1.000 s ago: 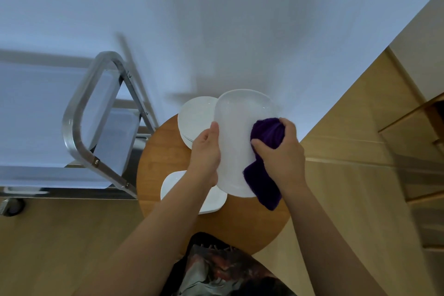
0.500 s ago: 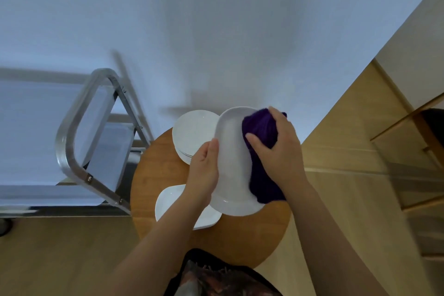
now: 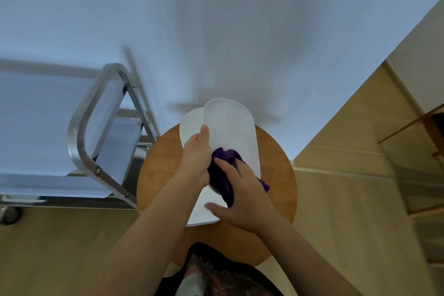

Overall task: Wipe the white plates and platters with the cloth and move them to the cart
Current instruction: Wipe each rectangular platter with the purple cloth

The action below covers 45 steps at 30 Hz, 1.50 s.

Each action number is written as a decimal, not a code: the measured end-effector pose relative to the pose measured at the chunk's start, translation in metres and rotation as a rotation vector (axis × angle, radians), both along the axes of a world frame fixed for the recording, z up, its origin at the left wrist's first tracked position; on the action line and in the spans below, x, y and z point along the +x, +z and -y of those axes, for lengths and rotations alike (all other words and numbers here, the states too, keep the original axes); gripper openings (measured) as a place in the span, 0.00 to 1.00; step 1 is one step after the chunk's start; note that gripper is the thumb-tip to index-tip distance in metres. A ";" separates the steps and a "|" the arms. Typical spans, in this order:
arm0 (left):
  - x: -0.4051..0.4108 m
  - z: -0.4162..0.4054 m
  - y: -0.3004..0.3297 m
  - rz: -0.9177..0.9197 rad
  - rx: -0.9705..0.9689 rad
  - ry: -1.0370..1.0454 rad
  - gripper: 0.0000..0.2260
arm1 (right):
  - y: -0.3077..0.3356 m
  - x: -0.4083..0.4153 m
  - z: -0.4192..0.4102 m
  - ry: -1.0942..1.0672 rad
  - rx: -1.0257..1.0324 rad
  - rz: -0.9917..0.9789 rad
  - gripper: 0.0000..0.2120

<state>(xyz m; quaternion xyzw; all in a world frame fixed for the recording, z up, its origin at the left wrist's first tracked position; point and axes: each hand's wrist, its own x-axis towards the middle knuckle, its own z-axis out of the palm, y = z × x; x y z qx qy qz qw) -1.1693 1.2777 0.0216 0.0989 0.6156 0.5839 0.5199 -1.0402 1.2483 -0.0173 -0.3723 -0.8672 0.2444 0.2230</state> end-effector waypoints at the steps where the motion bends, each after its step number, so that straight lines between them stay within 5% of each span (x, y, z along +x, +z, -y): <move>1: 0.001 0.000 -0.001 0.039 -0.029 -0.012 0.12 | -0.002 0.000 0.001 -0.028 0.108 0.019 0.38; 8: -0.019 0.004 0.008 0.083 -0.081 -0.307 0.15 | 0.018 0.011 -0.005 -0.096 0.253 -0.224 0.28; 10: -0.021 0.007 0.010 0.210 -0.074 -0.426 0.24 | 0.026 0.006 -0.004 -0.068 0.302 -0.199 0.28; 12: -0.018 0.010 0.009 0.307 -0.051 -0.395 0.23 | 0.031 0.004 -0.003 -0.002 0.306 -0.138 0.27; 16: -0.019 0.018 0.000 0.293 -0.056 -0.299 0.15 | 0.048 0.022 -0.017 0.195 -0.331 -0.050 0.19; 18: -0.024 0.020 -0.003 0.265 -0.034 -0.315 0.14 | 0.051 0.033 -0.027 0.110 -0.409 -0.121 0.13; 21: -0.030 0.020 -0.005 0.190 -0.008 -0.336 0.12 | 0.053 0.040 -0.046 -0.154 -0.261 -0.267 0.13; 27: -0.028 0.013 -0.007 0.099 0.058 -0.300 0.14 | 0.031 0.039 -0.048 -0.039 0.120 0.091 0.11; 29: -0.031 0.009 -0.009 0.103 0.061 -0.252 0.14 | 0.022 0.040 -0.032 0.033 0.069 0.147 0.09; 32: -0.026 0.009 -0.014 -0.012 0.047 -0.294 0.09 | 0.017 0.046 -0.027 0.077 -0.274 0.269 0.03; 35: -0.025 0.009 -0.014 -0.037 0.032 -0.224 0.05 | 0.021 0.057 -0.034 0.003 -0.553 0.450 0.08; 40: -0.025 0.003 -0.015 -0.084 0.050 -0.194 0.05 | 0.025 0.062 -0.028 -0.300 -0.193 -0.072 0.03; 42: -0.012 0.005 -0.013 -0.071 0.007 -0.220 0.06 | 0.023 0.046 -0.019 -0.241 -0.041 -0.118 0.16; 45: 0.001 0.005 -0.011 0.064 -0.028 -0.205 0.12 | 0.011 0.024 -0.002 -0.036 -0.079 -0.027 0.34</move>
